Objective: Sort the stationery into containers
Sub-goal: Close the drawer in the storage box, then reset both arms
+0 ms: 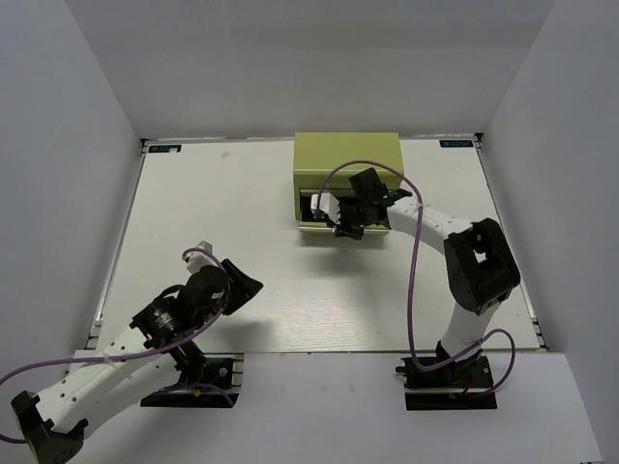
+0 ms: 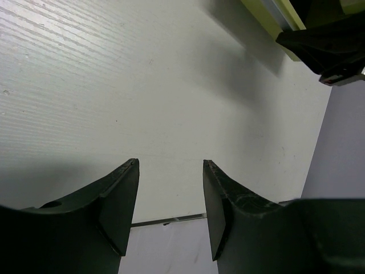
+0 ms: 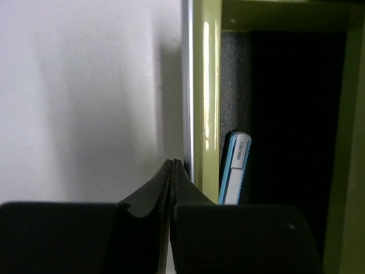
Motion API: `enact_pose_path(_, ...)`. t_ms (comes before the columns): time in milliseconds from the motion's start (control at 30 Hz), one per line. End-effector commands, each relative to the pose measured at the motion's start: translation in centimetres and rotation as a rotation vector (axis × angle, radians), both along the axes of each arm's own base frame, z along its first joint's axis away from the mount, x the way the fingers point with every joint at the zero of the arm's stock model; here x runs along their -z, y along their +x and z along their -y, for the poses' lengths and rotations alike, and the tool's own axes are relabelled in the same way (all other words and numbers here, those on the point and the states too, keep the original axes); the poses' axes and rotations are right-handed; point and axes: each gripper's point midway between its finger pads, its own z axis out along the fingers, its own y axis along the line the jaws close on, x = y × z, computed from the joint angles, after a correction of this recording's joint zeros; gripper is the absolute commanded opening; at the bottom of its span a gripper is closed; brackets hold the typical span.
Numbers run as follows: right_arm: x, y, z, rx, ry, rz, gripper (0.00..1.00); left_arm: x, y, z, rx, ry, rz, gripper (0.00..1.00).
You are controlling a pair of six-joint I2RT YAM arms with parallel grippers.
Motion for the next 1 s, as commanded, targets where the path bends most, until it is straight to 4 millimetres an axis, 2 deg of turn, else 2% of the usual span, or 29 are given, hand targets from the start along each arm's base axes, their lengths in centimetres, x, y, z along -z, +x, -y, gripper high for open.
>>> enact_pose_path(0, -1.4, 5.2, -0.2, 0.207, 0.013, 0.239, 0.0, -0.1, 0.2, 0.2, 0.013, 0.002, 0.011, 0.59)
enact_pose_path(100, -2.7, 8.1, 0.5, 0.323, 0.016, 0.416, 0.0, 0.0, 0.4, 0.4, 0.013, 0.002, 0.011, 0.59)
enact_pose_path(133, -1.9, 7.8, 0.6, 0.326, 0.0, 0.421, 0.0, 0.0, 0.3, 0.5, 0.02, -0.002, 0.007, 0.59)
enact_pose_path(200, -2.2, 9.2, 1.2, 0.377, -0.013, 0.487, 0.0, 0.0, 0.4, 0.7, 0.02, -0.002, 0.007, 0.59)
enact_pose_path(233, -1.6, 9.1, 1.6, 0.384, -0.025, 0.495, 0.0, 0.0, 0.6, 0.8, 0.02, -0.002, 0.007, 0.59)
enact_pose_path(267, -1.7, 9.4, 1.9, 0.404, -0.034, 0.514, 0.0, 0.1, 0.5, 0.8, 0.025, 0.005, 0.01, 0.59)
enact_pose_path(300, -2.6, 10.2, 1.8, 0.421, -0.013, 0.569, 0.0, 0.3, 0.6, 0.8, 0.025, 0.012, 0.003, 0.59)
enact_pose_path(467, -2.8, 11.4, 2.9, 0.495, -0.047, 0.695, 0.0, 0.2, 0.8, 1.2, 0.039, 0.017, 0.001, 0.59)
enact_pose_path(667, -2.6, 12.2, 2.8, 0.506, -0.046, 0.734, 0.0, 0.1, 1.0, 1.4, 0.045, 0.024, 0.004, 0.59)
enact_pose_path(733, -2.7, 11.0, 2.4, 0.476, -0.02, 0.688, 0.0, -0.3, 1.0, 1.6, 0.057, 0.02, 0.01, 0.59)
enact_pose_path(767, -2.5, 10.1, 1.4, 0.417, 0.022, 0.634, 0.0, -0.5, 1.1, 1.8, 0.057, 0.011, 0.019, 0.59)
enact_pose_path(800, -2.6, 8.5, 1.4, 0.378, 0.022, 0.569, 0.0, -0.7, 1.1, 2.1, 0.076, 0.006, 0.03, 0.59)
enact_pose_path(867, -3.2, 4.1, 0.2, 0.28, 0.086, 0.367, 0.02, -0.8, 1.2, 2.3, 0.1, 0.016, 0.041, 0.59)
enact_pose_path(933, -3.8, 2.1, -0.1, 0.294, 0.14, 0.251, 0.11, -1.1, 1.5, 2.8, 0.129, 0.021, 0.071, 0.62)
enact_pose_path(967, -5.5, 0.1, -0.2, 0.278, 0.182, 0.186, 0.23, -1.5, 1.7, 3.2, 0.146, 0.019, 0.08, 0.62)
